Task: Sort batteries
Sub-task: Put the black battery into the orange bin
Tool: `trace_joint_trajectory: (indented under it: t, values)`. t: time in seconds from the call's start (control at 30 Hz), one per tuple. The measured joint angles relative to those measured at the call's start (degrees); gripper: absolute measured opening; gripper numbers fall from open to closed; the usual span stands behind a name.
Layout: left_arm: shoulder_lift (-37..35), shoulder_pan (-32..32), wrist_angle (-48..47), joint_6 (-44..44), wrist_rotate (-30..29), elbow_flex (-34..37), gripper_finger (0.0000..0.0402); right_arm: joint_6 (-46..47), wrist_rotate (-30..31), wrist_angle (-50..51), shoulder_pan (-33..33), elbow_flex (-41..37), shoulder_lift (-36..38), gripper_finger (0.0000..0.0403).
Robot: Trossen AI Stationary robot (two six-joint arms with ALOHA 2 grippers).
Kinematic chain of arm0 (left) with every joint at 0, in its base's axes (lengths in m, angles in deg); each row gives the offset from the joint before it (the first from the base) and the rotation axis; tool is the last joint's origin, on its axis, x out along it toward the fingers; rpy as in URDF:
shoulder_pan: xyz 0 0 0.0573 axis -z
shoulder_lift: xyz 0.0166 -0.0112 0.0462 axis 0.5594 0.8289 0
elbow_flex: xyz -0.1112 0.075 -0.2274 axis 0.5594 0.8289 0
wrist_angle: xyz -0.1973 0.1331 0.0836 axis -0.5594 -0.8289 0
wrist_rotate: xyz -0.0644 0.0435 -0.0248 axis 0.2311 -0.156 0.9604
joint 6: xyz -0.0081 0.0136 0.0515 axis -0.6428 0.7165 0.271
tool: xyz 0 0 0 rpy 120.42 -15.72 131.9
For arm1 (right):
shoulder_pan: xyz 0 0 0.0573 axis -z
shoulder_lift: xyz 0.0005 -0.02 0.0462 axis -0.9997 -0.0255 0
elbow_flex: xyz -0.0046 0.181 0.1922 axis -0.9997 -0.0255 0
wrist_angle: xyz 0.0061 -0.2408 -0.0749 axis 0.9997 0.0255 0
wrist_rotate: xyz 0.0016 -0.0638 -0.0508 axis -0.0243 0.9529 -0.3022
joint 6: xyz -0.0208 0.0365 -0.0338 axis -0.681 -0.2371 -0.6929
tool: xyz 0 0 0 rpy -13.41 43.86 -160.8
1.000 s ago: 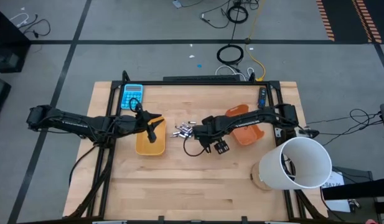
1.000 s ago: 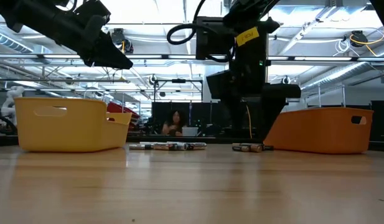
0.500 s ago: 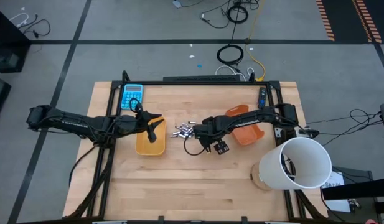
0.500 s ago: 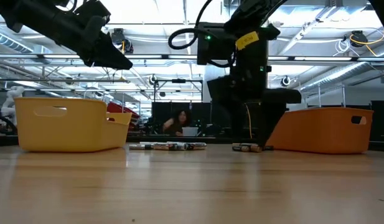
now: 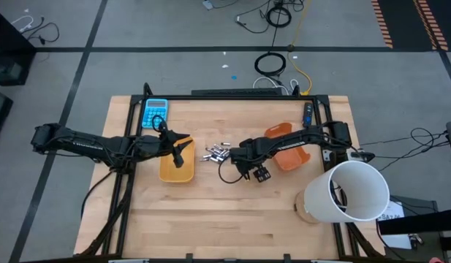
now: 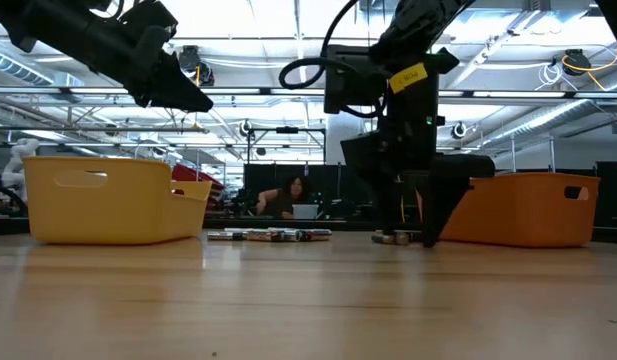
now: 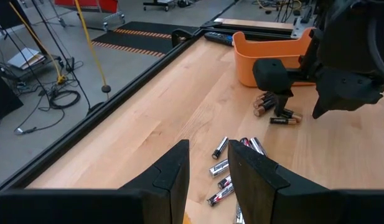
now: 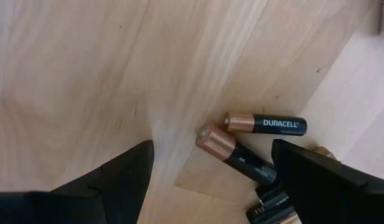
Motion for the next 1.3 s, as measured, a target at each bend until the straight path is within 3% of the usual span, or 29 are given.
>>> trace_joint_trajectory:
  t: [0.23,0.5,0.7,0.93,1.3]
  values:
    - [0.0,0.0,0.02,-0.02,0.0,0.0,0.0121,0.41,0.05,0.02,1.05,-0.07,0.0,0.0296]
    - [0.0,0.0,0.03,-0.04,0.0,0.0,0.0121,-1.53,-3.51,-0.33,3.26,-0.11,-0.11,0.0235]
    - [0.0,0.01,0.06,0.02,0.0,0.0,0.0121,-3.53,-4.92,-0.27,3.53,-0.13,-0.15,0.0156]
    - [0.0,0.02,0.08,0.07,0.0,0.0,0.0121,-6.1,-4.52,-0.33,3.55,-0.08,-0.13,0.0021]
    - [0.0,0.02,0.33,-0.02,0.0,0.0,0.0121,-6.42,-4.46,-0.25,3.52,-0.02,0.12,0.0019]
